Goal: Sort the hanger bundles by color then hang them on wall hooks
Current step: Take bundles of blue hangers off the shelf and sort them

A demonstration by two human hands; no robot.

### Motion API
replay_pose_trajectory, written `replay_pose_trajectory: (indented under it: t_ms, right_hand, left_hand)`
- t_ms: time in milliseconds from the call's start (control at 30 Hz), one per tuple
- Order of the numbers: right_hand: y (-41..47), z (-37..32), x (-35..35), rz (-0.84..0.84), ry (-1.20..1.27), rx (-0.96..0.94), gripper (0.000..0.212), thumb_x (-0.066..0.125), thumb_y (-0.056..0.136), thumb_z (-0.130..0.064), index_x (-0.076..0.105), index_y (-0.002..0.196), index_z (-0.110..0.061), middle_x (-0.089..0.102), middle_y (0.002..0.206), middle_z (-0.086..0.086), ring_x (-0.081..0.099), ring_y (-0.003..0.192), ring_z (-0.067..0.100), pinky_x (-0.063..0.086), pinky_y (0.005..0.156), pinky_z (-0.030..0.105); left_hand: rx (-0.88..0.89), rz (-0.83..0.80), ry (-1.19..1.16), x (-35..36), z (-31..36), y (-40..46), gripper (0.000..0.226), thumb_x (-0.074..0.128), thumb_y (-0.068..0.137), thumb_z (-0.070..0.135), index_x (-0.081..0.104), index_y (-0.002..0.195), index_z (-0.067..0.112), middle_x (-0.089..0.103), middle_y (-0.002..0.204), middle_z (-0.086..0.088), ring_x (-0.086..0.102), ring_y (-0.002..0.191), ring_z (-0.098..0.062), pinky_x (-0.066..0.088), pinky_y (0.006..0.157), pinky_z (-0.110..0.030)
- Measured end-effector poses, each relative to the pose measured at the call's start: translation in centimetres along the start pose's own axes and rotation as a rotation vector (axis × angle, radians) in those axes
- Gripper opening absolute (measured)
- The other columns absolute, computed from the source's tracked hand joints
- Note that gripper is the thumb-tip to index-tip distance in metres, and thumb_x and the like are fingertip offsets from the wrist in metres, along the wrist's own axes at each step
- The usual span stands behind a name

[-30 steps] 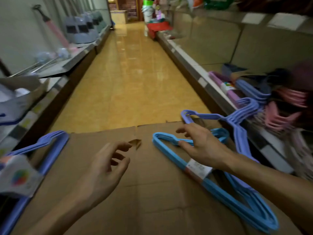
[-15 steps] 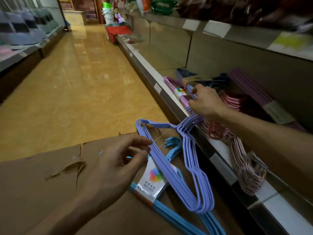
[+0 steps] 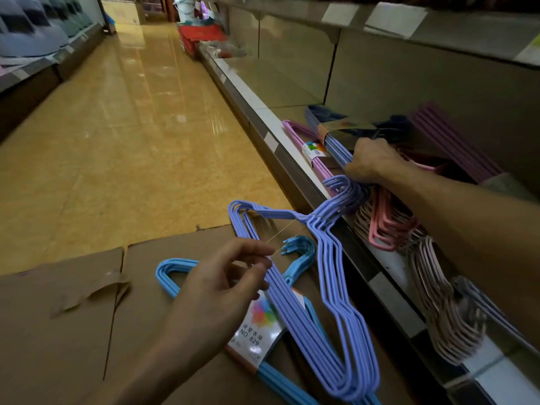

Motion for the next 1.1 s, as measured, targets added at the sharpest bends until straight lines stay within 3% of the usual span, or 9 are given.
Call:
replay_pose_trajectory:
  t_ms: [100, 167, 333, 533, 633, 700, 767, 900, 1100]
  right_hand:
    - [0.0, -0.1, 0.1, -0.023, -0.049, 0.019, 0.048, 0.061, 0.095, -0.026, 0.051, 0.135, -0.001, 0.055, 0.134, 0.024, 0.058, 0.117, 0.039, 0.046, 0.082, 0.036]
    - [-0.2, -0.2, 0.5, -0.037, -0.093, 0.018, 0.046, 0.058, 0.097, -0.028, 0.052, 0.135, -0.004, 0.056, 0.134, 0.021, 0.058, 0.117, 0.036, 0.045, 0.082, 0.037]
    - [-0.2, -0.4, 0.5, -0.062, -0.016, 0.065, 0.043, 0.061, 0.096, -0.023, 0.053, 0.134, -0.005, 0.057, 0.134, 0.018, 0.059, 0.116, 0.034, 0.045, 0.078, 0.037]
    - [0.1, -0.6, 0.3, 0.016, 0.115, 0.065, 0.040, 0.061, 0.094, -0.021, 0.054, 0.131, -0.005, 0.057, 0.130, 0.020, 0.059, 0.111, 0.037, 0.043, 0.074, 0.037]
    - [0.5, -0.6, -1.3, 0.087, 0.137, 0.036, 0.040, 0.065, 0.094, -0.031, 0.058, 0.123, -0.005, 0.058, 0.120, 0.019, 0.056, 0.095, 0.035, 0.042, 0.072, 0.036]
    - [0.5, -0.5, -2.7, 0.058, 0.108, 0.004, 0.045, 0.076, 0.087, -0.037, 0.058, 0.112, -0.005, 0.056, 0.107, 0.017, 0.052, 0.087, 0.031, 0.042, 0.070, 0.035]
    - [0.6, -0.3, -3.4, 0.023, 0.049, -0.001, 0.049, 0.082, 0.082, -0.033, 0.058, 0.113, -0.004, 0.054, 0.101, 0.016, 0.051, 0.087, 0.031, 0.041, 0.071, 0.035]
    - [0.6, 0.7, -3.3, 0.057, 0.032, 0.016, 0.037, 0.072, 0.088, -0.015, 0.060, 0.120, -0.001, 0.057, 0.102, 0.017, 0.053, 0.087, 0.032, 0.041, 0.071, 0.033]
    - [-0.4, 1.3, -3.2, 0.196, 0.050, -0.043, 0.031, 0.063, 0.094, -0.013, 0.060, 0.123, -0.004, 0.056, 0.124, 0.022, 0.053, 0.093, 0.034, 0.041, 0.075, 0.035]
  left_hand:
    - [-0.032, -0.023, -0.012, 1.4, 0.0, 0.2, 0.029, 0.060, 0.092, 0.013, 0.069, 0.091, 0.041, 0.072, 0.088, 0.007, 0.071, 0.078, -0.013, 0.058, 0.075, -0.046]
    - [-0.041, -0.063, -0.024, 2.3, 0.3, 0.1, 0.026, 0.059, 0.093, 0.012, 0.070, 0.092, 0.036, 0.070, 0.090, 0.009, 0.071, 0.079, -0.015, 0.057, 0.078, -0.049]
    - [-0.010, -0.125, -0.018, 2.7, 1.0, -0.2, 0.021, 0.058, 0.094, 0.012, 0.067, 0.101, 0.030, 0.068, 0.092, 0.012, 0.071, 0.077, -0.012, 0.057, 0.078, -0.040]
    - [-0.016, -0.071, -0.049, 1.1, 0.8, -0.8, 0.029, 0.059, 0.093, 0.011, 0.071, 0.091, 0.038, 0.070, 0.091, 0.010, 0.072, 0.077, -0.016, 0.059, 0.072, -0.038]
    - [-0.043, -0.040, -0.074, 0.5, 0.2, -1.1, 0.030, 0.059, 0.092, 0.010, 0.072, 0.088, 0.037, 0.071, 0.090, 0.008, 0.071, 0.074, -0.017, 0.059, 0.070, -0.041]
    - [-0.060, -0.033, -0.087, 0.3, 0.2, -1.1, 0.032, 0.060, 0.091, 0.011, 0.071, 0.089, 0.040, 0.072, 0.089, 0.008, 0.071, 0.073, -0.017, 0.059, 0.071, -0.042]
    - [-0.069, -0.028, -0.090, 0.4, 0.5, -1.0, 0.032, 0.060, 0.091, 0.012, 0.071, 0.088, 0.041, 0.072, 0.088, 0.007, 0.071, 0.073, -0.016, 0.059, 0.071, -0.042]
    - [-0.074, -0.010, -0.101, 0.5, 0.8, -0.6, 0.022, 0.060, 0.093, 0.010, 0.073, 0.089, 0.027, 0.072, 0.085, 0.004, 0.071, 0.073, -0.016, 0.060, 0.072, -0.041]
    - [-0.043, -0.055, -0.067, 0.4, 1.6, -0.4, 0.018, 0.056, 0.097, 0.012, 0.070, 0.099, 0.024, 0.071, 0.091, 0.005, 0.071, 0.074, -0.009, 0.059, 0.068, -0.027]
Point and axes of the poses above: each hand's wrist, its own y-axis towards the middle knuckle, its own x-axis out of the palm, z = x × y, the point moved 1 cm from there along y, towards the middle knuckle
